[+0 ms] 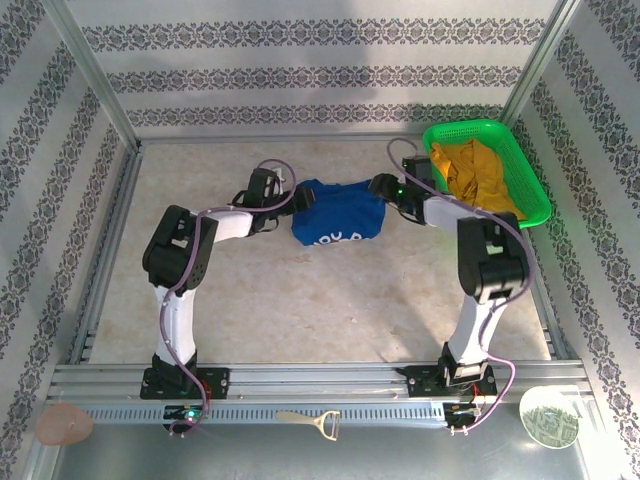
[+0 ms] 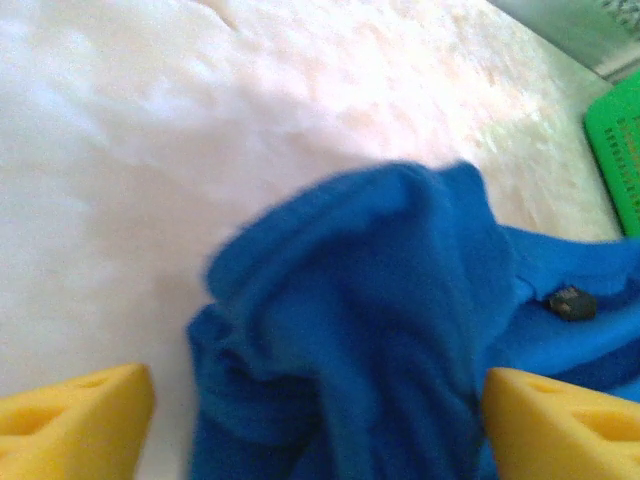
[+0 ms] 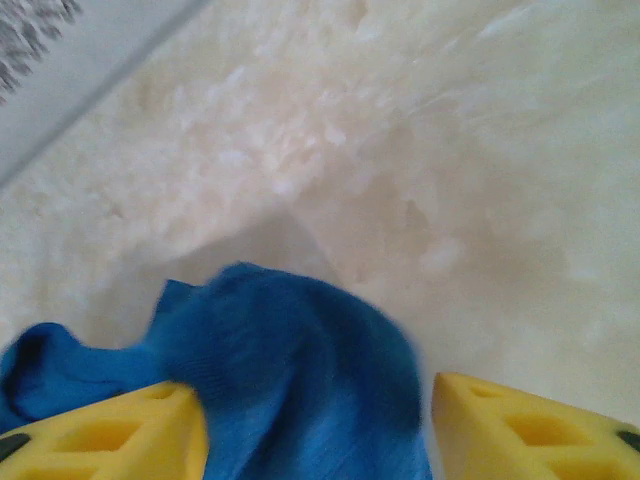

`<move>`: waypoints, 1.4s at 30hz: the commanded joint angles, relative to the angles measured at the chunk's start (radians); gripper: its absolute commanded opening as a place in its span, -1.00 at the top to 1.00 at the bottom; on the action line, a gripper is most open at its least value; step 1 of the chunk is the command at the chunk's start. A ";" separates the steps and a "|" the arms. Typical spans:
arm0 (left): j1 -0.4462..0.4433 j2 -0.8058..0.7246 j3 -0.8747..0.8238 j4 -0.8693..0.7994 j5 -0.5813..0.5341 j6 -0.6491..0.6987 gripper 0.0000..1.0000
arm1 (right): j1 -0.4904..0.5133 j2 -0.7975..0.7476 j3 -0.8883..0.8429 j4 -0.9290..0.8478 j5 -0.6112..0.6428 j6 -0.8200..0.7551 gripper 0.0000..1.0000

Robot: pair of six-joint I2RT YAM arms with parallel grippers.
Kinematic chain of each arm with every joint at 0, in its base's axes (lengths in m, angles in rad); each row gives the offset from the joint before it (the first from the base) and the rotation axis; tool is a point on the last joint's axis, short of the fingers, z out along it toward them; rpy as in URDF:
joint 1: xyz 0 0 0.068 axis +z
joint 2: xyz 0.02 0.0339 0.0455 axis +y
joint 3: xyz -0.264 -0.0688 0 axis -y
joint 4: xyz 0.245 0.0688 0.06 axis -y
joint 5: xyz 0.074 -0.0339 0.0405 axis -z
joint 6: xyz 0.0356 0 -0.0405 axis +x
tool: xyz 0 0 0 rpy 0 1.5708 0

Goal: Fold the inside-out t-shirt

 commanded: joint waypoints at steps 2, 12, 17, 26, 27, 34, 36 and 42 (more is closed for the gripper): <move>0.050 -0.186 0.050 -0.114 -0.017 -0.007 -0.88 | -0.010 -0.185 -0.019 -0.078 -0.043 0.061 0.11; -0.109 -0.181 0.026 0.048 0.206 -0.252 -0.99 | 0.067 -0.182 -0.083 -0.014 -0.190 0.141 0.80; -0.151 -0.022 0.076 0.117 0.221 -0.315 -0.99 | 0.099 -0.049 -0.030 0.005 -0.194 0.155 0.82; -0.083 0.072 0.000 0.124 0.153 -0.275 -0.99 | 0.133 0.097 -0.042 0.036 -0.143 0.173 0.81; -0.075 0.067 -0.011 0.125 0.163 -0.270 -0.99 | 0.138 0.087 -0.055 0.042 -0.143 0.175 0.81; -0.051 -0.067 0.014 0.091 0.270 -0.279 -0.99 | 0.138 -0.110 -0.124 0.050 -0.119 0.180 0.70; -0.052 -0.091 0.025 0.092 0.293 -0.302 -0.99 | 0.141 -0.149 -0.125 0.032 -0.125 0.179 0.70; -0.051 -0.124 -0.044 0.128 0.305 -0.328 -0.99 | 0.212 -0.134 -0.134 0.072 -0.144 0.225 0.72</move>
